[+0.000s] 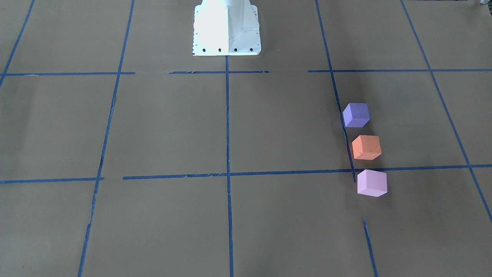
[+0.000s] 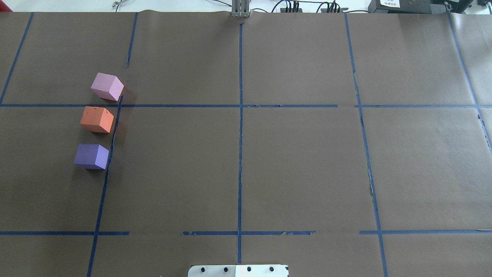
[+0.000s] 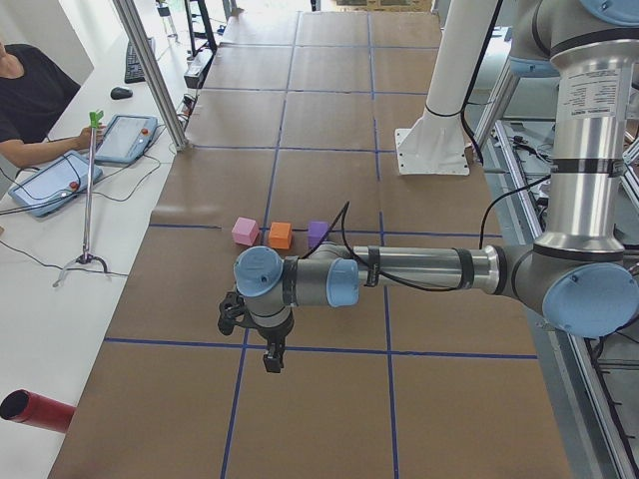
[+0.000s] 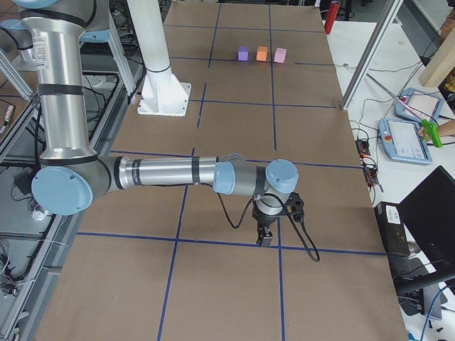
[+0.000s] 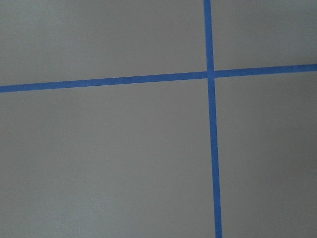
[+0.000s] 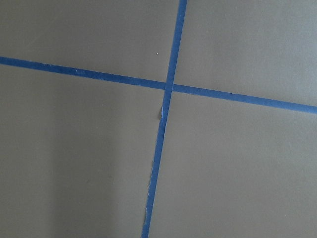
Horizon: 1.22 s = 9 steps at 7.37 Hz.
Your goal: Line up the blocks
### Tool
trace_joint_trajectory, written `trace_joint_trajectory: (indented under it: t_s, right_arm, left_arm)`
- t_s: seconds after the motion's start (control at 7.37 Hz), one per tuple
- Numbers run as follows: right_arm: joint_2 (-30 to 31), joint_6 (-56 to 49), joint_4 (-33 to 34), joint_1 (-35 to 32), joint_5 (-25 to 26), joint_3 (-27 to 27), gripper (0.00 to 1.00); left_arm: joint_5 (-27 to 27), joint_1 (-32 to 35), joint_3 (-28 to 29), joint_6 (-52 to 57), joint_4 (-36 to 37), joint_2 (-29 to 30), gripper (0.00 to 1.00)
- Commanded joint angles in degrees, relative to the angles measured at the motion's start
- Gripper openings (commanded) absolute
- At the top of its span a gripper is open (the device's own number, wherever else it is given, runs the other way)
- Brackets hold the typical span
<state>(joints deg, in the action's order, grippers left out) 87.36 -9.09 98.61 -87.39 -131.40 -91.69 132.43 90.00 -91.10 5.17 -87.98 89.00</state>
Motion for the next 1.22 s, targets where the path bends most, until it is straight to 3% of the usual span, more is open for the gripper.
trace_joint_trajectory:
  t_s: [0.0, 1.09]
  right_arm:
    - [0.0, 0.04, 0.0, 0.02, 0.0, -0.06, 1.0]
    - [0.0, -0.05, 0.0, 0.02, 0.0, 0.02, 1.0]
  left_arm:
    - [-0.06, 0.0, -0.22, 0.01, 0.0, 0.03, 1.0]
    - [0.02, 0.0, -0.4, 0.01, 0.0, 0.9, 1.0]
